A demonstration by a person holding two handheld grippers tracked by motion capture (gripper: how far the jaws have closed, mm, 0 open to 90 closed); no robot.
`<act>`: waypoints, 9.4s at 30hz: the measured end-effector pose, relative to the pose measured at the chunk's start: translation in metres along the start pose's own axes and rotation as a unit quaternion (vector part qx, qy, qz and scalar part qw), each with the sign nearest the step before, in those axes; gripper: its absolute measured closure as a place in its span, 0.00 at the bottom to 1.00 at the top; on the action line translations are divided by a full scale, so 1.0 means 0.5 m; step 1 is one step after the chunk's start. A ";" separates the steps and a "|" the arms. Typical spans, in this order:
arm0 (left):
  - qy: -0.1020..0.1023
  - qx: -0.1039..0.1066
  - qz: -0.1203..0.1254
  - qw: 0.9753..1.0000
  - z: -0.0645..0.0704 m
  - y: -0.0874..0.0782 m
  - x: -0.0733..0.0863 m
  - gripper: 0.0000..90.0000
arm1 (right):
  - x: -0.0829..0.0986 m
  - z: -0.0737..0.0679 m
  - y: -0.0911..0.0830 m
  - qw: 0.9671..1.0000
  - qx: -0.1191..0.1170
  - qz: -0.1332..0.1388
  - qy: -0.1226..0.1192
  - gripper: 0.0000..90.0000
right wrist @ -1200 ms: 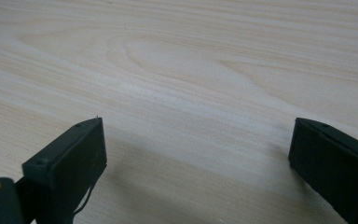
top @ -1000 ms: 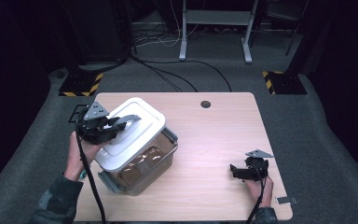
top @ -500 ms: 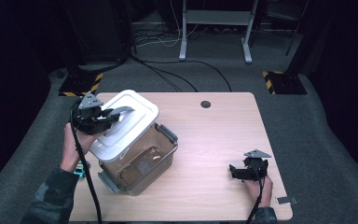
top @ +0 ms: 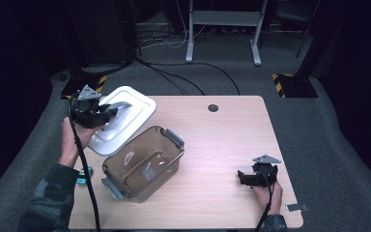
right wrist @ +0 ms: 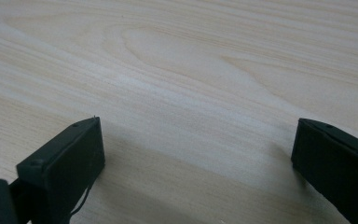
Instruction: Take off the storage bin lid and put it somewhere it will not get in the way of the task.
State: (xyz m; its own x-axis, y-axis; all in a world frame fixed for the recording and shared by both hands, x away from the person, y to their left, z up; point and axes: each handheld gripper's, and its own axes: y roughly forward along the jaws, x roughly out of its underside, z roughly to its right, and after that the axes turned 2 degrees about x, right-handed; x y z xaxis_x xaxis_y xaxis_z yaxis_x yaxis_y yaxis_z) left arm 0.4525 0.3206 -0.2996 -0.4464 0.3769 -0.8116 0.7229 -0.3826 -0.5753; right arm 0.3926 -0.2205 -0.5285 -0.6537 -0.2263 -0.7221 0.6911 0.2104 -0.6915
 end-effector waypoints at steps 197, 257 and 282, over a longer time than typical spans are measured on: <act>-0.146 -0.067 -0.062 0.985 -0.038 0.029 0.537 0.55 | 0.000 -0.003 -0.001 1.000 0.006 0.005 0.004 0.05; -0.145 -0.062 -0.064 0.985 -0.035 0.025 0.538 0.56 | 0.001 -0.003 -0.002 1.000 0.003 0.005 0.002 0.06; -0.150 -0.054 -0.061 0.985 -0.042 0.034 0.532 0.56 | 0.001 -0.003 -0.002 1.000 0.004 0.005 0.002 0.06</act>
State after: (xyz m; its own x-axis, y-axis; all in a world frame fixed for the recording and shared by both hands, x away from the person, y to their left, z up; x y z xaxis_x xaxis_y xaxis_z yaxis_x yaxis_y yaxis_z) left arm 0.3569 0.4319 -0.5232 -0.6580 0.1421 -0.7395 0.6983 -0.2523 -0.6699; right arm 0.3912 -0.2194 -0.5281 -0.6484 -0.2204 -0.7287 0.6998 0.2042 -0.6845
